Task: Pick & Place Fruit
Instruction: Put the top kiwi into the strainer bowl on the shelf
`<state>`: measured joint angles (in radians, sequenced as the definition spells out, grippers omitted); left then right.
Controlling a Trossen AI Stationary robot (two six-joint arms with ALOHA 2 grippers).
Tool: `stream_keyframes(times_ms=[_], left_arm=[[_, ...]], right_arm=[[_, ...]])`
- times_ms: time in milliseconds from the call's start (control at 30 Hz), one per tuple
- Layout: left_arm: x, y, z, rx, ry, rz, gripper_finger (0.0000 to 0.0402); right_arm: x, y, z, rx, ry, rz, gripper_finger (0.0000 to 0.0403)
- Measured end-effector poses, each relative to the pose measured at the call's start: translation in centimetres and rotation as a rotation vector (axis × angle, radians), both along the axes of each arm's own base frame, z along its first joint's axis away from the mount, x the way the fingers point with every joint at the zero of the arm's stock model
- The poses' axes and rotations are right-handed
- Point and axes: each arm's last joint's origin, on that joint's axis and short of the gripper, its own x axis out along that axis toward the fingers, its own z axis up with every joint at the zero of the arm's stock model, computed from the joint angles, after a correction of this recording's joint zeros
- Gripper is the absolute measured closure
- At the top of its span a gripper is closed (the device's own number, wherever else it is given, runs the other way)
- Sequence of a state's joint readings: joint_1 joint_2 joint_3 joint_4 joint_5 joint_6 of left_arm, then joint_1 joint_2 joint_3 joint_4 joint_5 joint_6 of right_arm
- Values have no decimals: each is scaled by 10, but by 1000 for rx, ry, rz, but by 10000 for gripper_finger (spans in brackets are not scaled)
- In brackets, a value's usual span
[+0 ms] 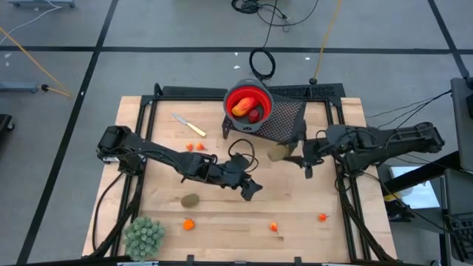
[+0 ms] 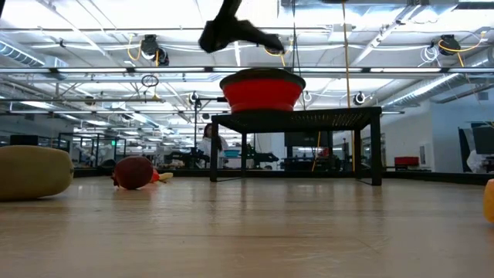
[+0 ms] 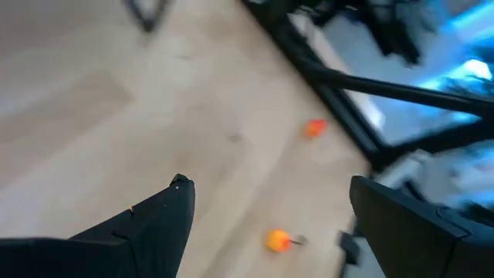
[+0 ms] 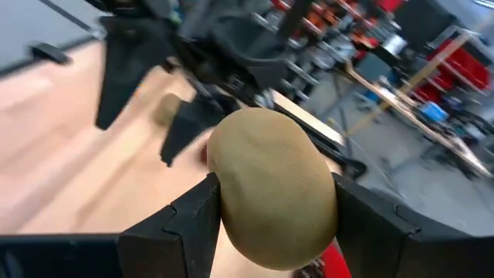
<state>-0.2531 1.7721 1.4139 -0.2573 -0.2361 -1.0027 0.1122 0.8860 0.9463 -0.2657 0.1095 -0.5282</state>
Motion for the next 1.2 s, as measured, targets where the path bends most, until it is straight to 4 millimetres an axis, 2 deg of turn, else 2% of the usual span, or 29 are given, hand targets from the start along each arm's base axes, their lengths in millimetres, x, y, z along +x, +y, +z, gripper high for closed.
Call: stream_keyframes(times_ms=[133,467,633,933,1200], left_arm=[[-5,3,-7,10,81,80,62],[-14,7,-16,42,201,126,62],[-16,9,-18,99,225,123,68],[-26,13,-17,182,306,134,163],[-56,22,-1,228,308,170,267]], right_arm=[[1,-10,1,-37,-7,-79,196],[3,-38,7,-77,-66,-222,196],[8,-49,11,-63,-123,-222,196],[26,-68,-2,-21,-81,-265,196],[34,-85,-3,30,-129,-308,196]])
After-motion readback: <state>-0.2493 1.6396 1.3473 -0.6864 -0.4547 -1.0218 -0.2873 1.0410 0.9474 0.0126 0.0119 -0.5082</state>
